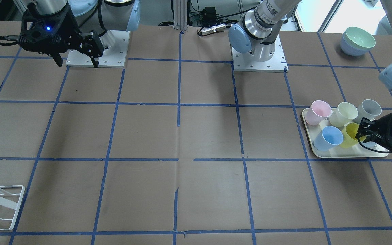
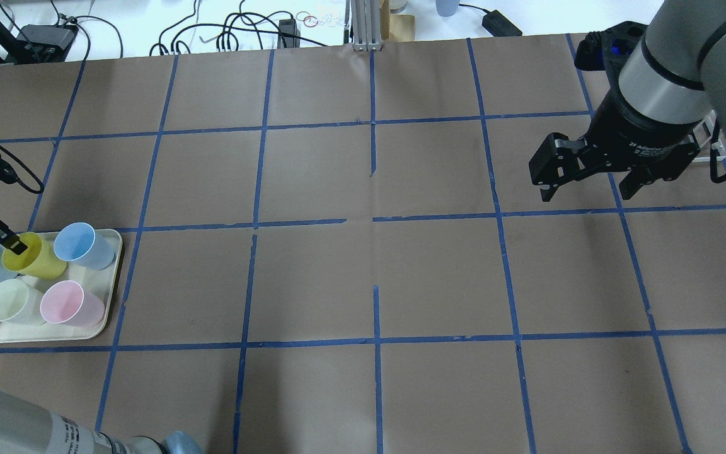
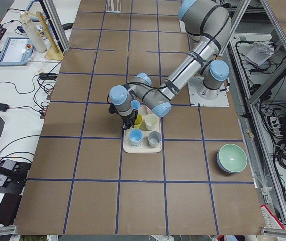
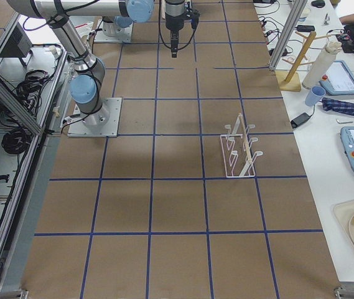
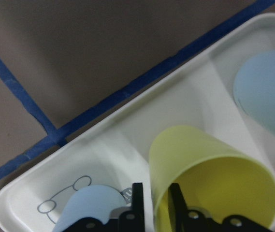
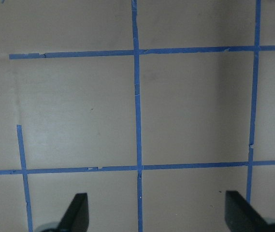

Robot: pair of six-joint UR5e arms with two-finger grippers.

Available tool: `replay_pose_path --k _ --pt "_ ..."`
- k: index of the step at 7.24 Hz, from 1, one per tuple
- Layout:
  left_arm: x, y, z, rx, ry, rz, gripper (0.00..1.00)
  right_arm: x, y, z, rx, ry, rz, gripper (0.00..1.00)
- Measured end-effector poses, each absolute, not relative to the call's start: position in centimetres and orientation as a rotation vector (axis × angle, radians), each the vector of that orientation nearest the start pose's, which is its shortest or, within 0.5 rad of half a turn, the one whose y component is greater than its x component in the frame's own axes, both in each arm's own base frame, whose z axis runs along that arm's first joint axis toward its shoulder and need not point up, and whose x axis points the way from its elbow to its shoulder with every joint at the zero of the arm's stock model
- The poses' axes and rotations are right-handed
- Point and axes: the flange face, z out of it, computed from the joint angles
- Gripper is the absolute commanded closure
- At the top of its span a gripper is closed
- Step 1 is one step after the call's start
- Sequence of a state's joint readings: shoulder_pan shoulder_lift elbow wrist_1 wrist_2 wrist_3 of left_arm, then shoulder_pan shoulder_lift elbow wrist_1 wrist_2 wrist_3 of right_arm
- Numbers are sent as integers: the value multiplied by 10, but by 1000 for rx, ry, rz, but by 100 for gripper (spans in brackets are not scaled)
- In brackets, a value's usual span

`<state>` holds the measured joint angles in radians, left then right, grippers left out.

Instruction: Transfer IKEA cup to right arm and place on rack

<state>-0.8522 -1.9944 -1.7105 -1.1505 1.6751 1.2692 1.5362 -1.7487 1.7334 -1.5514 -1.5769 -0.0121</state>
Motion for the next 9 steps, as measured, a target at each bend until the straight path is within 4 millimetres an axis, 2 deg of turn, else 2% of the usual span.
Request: replay_pose_path --k 2,4,6,7,9 --pt "296 -528 240 871 3060 249 100 118 -420 488 34 3147 7 0" --pt "291 -528 265 859 3040 200 100 120 -421 491 34 3127 -11 0" --pt "278 -526 309 850 3027 100 100 121 -420 500 43 3096 -56 0" --pt "265 -524 339 845 3053 71 100 126 -419 504 44 3034 -70 0" --pt "212 -524 401 751 3273 31 100 145 -421 511 52 2773 -81 0"
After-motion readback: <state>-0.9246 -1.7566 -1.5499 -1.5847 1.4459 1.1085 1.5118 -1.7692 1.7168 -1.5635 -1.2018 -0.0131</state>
